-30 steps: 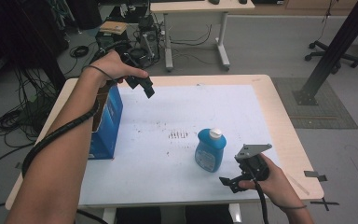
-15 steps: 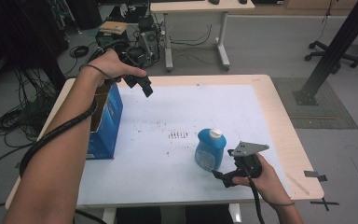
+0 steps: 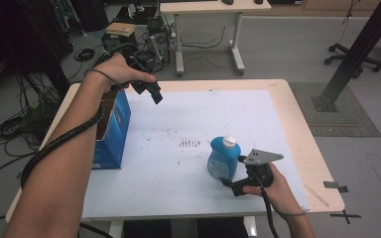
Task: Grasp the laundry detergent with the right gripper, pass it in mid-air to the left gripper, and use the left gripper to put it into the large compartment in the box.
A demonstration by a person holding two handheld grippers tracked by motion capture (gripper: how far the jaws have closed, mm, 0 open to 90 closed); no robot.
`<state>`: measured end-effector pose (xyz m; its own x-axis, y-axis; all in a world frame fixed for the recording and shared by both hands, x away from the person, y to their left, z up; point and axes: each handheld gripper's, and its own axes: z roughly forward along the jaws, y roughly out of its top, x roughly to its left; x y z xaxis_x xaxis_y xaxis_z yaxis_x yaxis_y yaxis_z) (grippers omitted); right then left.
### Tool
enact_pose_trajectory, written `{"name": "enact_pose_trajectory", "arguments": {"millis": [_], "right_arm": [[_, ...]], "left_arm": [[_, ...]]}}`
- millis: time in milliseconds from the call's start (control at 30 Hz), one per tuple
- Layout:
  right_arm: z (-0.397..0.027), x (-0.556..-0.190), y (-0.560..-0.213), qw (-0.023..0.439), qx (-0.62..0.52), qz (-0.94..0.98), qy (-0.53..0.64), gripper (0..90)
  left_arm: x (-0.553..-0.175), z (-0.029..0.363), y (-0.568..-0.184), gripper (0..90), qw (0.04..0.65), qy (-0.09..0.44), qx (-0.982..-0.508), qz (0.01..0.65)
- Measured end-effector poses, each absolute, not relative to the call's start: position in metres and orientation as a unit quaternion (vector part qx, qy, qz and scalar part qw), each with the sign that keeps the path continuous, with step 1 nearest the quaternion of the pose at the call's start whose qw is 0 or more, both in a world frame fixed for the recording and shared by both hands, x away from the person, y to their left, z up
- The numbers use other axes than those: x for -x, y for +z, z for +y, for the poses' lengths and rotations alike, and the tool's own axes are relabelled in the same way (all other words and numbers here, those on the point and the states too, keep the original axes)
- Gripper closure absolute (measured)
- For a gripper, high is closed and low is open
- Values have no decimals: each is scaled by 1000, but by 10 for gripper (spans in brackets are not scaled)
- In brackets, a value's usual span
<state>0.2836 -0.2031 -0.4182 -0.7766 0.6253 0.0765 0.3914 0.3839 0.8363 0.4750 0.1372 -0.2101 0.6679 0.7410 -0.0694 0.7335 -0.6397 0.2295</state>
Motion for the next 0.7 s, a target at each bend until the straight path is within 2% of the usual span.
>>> {"name": "enact_pose_trajectory", "arguments": {"millis": [700], "right_arm": [[-195,-289,-425,142,-307,808,482,30]], "left_arm": [[-474,137,-214,41,116,14,-906,406]]}}
